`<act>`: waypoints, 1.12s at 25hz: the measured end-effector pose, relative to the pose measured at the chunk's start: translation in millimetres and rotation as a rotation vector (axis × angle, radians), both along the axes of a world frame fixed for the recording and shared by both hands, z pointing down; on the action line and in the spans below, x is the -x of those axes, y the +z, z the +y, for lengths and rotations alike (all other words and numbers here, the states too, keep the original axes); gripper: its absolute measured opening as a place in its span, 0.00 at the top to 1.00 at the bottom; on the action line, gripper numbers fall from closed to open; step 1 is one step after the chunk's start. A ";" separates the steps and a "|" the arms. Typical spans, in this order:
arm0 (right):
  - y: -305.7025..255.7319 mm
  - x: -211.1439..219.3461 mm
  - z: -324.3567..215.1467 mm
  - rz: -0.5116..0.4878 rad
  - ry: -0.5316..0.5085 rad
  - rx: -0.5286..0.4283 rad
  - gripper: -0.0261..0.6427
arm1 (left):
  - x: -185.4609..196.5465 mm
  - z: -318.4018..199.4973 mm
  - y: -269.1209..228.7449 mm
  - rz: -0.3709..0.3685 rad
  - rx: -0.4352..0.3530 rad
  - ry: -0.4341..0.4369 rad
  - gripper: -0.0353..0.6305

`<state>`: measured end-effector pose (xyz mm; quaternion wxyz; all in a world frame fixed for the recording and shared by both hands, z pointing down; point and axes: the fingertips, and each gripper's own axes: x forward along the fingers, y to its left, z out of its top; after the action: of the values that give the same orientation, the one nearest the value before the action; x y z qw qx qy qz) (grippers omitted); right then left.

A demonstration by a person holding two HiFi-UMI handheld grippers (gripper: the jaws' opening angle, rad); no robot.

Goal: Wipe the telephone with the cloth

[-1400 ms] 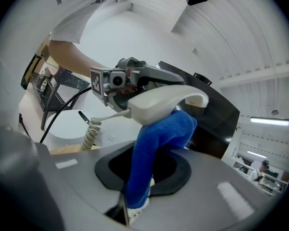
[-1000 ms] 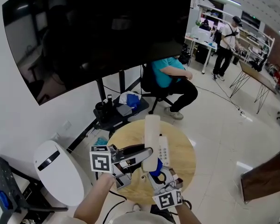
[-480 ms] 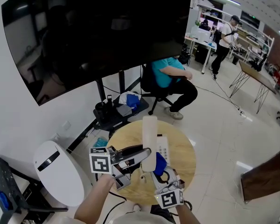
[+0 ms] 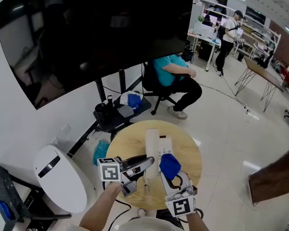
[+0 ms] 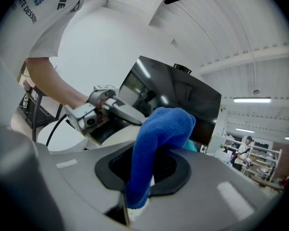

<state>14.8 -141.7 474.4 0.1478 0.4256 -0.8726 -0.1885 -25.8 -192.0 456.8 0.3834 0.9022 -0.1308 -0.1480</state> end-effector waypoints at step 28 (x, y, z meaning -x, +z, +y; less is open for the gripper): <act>-21.9 -37.3 -12.9 -0.200 0.082 0.095 0.87 | -7.8 -76.0 200.1 -0.035 0.378 -0.078 0.82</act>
<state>52.0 -154.6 452.5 0.0874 0.4700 -0.8729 -0.0975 -18.0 -268.0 656.9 0.5378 0.8107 -0.1978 -0.1199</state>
